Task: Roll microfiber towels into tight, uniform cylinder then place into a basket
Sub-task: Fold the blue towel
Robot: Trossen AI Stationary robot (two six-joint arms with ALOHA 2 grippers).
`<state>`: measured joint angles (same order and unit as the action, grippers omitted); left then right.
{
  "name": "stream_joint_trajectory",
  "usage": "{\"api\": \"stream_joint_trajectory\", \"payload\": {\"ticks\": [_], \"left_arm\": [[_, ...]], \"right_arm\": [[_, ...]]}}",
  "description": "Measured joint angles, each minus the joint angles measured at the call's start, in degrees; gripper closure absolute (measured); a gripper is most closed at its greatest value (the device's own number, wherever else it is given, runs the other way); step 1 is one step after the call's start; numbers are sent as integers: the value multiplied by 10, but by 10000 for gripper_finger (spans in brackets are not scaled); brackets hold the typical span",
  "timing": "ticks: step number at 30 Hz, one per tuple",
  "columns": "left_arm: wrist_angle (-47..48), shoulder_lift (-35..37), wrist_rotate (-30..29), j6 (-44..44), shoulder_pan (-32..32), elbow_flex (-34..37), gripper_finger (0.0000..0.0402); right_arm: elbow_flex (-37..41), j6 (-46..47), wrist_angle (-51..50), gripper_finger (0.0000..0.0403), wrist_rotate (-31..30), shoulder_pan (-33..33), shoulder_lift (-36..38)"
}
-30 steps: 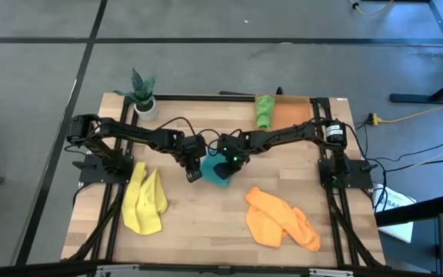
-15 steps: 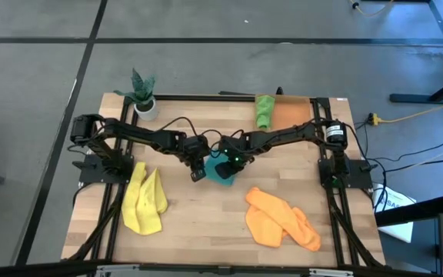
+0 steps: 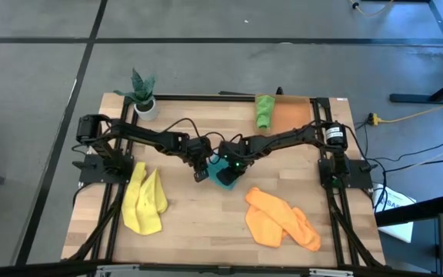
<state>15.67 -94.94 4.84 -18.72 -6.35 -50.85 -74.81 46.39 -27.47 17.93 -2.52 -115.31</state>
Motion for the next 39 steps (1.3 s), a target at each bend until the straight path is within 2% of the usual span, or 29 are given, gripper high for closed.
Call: {"api": "stream_joint_trajectory", "payload": {"ticks": [5,13,17,25,31,39], "left_arm": [[-11,0,0,-2,0,0,391],[-34,0,0,-3,0,0,334],[-34,0,0,-2,0,0,313],[-35,1,0,-2,-2,0,309],[-36,11,0,-2,-2,0,309],[-35,23,1,4,0,0,308]], "right_arm": [[0,0,5,353,0,3,0],[0,11,9,308,-27,4,0],[0,33,9,301,-29,2,0],[0,76,5,303,-38,-3,9],[0,89,-5,303,-106,-3,51],[0,86,-13,303,-138,-1,95]]}}
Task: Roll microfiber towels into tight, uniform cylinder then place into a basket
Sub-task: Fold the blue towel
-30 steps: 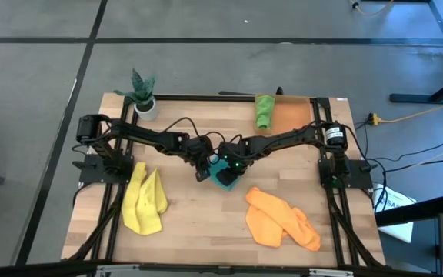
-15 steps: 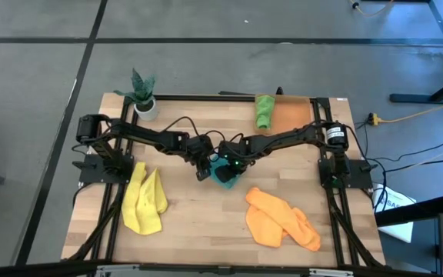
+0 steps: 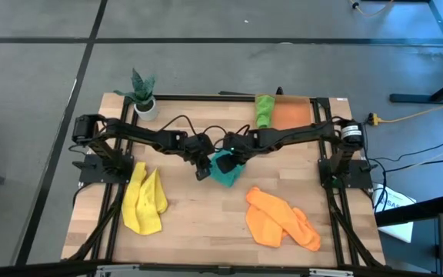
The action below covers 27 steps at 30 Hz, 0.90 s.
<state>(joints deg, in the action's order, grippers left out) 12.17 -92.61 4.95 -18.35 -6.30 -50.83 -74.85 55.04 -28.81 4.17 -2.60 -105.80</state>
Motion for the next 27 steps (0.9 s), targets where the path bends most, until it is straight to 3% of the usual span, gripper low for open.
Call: {"api": "stream_joint_trajectory", "payload": {"ticks": [11,17,27], "left_arm": [[8,7,-12,41,20,0,308],[18,5,-50,54,1,0,308],[7,-1,-63,100,-1,1,308]], "right_arm": [[0,-119,22,303,17,44,-12],[-1,-143,71,303,57,67,-34],[16,-150,63,303,61,93,-62]]}}
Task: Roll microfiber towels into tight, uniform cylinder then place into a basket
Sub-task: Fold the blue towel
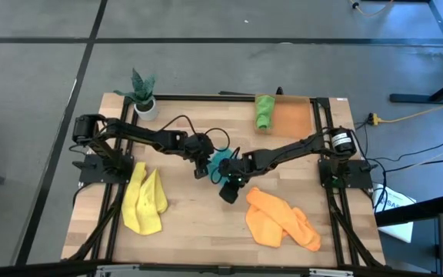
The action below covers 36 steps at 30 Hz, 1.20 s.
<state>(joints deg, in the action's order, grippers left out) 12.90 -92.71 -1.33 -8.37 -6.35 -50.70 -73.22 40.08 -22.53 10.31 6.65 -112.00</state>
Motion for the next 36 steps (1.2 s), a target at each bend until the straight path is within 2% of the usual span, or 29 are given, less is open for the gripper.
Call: {"api": "stream_joint_trajectory", "payload": {"ticks": [9,20,29,36], "left_arm": [[0,0,-10,11,21,42,308],[-10,0,-10,-3,68,51,308],[-25,0,-12,-35,96,51,308],[-20,25,-50,-35,96,50,308]], "right_arm": [[25,1,-40,303,-3,-1,-3],[25,-13,-46,303,-90,-30,-3],[25,-78,-39,303,-93,-60,-3],[17,-93,-53,303,-93,-62,32]]}}
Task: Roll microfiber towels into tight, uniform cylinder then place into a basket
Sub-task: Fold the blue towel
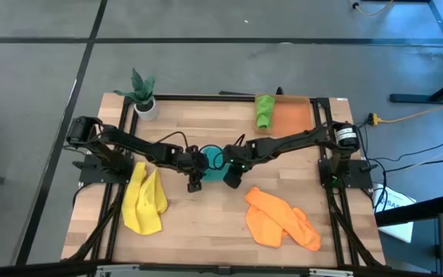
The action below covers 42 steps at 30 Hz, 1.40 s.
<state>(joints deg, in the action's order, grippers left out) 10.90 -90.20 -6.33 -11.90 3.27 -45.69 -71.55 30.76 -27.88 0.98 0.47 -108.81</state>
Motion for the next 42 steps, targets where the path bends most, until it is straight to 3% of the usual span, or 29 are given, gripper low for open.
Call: {"api": "stream_joint_trajectory", "payload": {"ticks": [8,18,23,42], "left_arm": [[6,26,-11,5,4,0,308],[7,6,-27,110,67,0,308],[15,-11,-69,109,80,0,308],[-8,-74,-100,75,80,0,308]], "right_arm": [[0,-47,-6,303,-20,6,43],[16,-317,24,303,2,76,34],[38,-324,73,303,2,81,17],[85,-335,128,303,-74,76,15]]}}
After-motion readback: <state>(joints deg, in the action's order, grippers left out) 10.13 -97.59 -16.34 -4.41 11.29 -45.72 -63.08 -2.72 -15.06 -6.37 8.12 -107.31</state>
